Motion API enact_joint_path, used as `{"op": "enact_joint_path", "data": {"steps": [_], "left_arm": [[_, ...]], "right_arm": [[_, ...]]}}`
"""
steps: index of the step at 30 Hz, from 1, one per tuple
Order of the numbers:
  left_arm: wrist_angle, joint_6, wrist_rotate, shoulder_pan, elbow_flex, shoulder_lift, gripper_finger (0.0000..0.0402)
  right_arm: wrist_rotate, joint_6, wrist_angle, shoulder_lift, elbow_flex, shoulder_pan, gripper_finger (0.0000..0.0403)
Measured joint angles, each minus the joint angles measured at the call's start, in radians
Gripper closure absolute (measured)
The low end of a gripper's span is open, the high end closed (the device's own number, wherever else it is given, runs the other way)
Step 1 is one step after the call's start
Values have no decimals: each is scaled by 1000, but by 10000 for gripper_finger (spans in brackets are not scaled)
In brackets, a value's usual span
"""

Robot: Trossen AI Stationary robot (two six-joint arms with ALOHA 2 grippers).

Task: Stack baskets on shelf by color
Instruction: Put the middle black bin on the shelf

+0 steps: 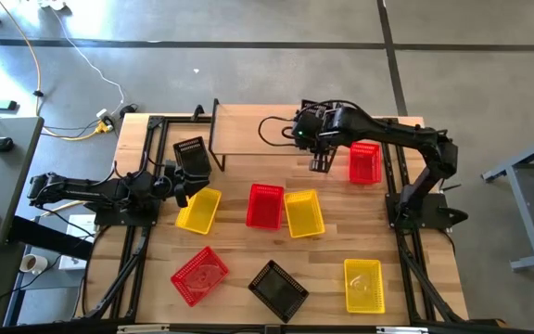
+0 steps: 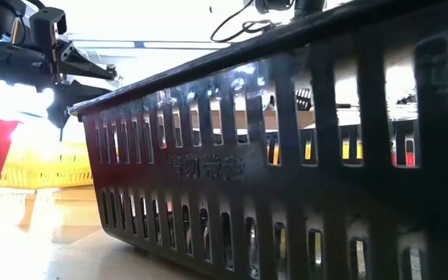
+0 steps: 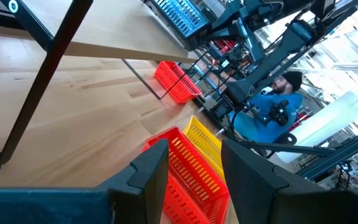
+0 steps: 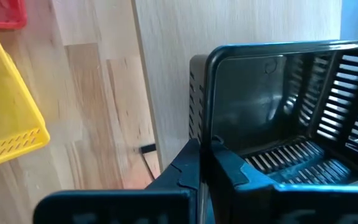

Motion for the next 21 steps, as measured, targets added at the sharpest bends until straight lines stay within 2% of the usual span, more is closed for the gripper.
{"op": "enact_joint_path", "data": {"steps": [11, 21], "left_arm": [[0, 6, 0, 0, 0, 0, 264], [0, 17, 0, 0, 0, 0, 264]], "right_arm": [[5, 10, 25, 0, 0, 0, 343], [5, 60, 39, -5, 0, 3, 338]]}}
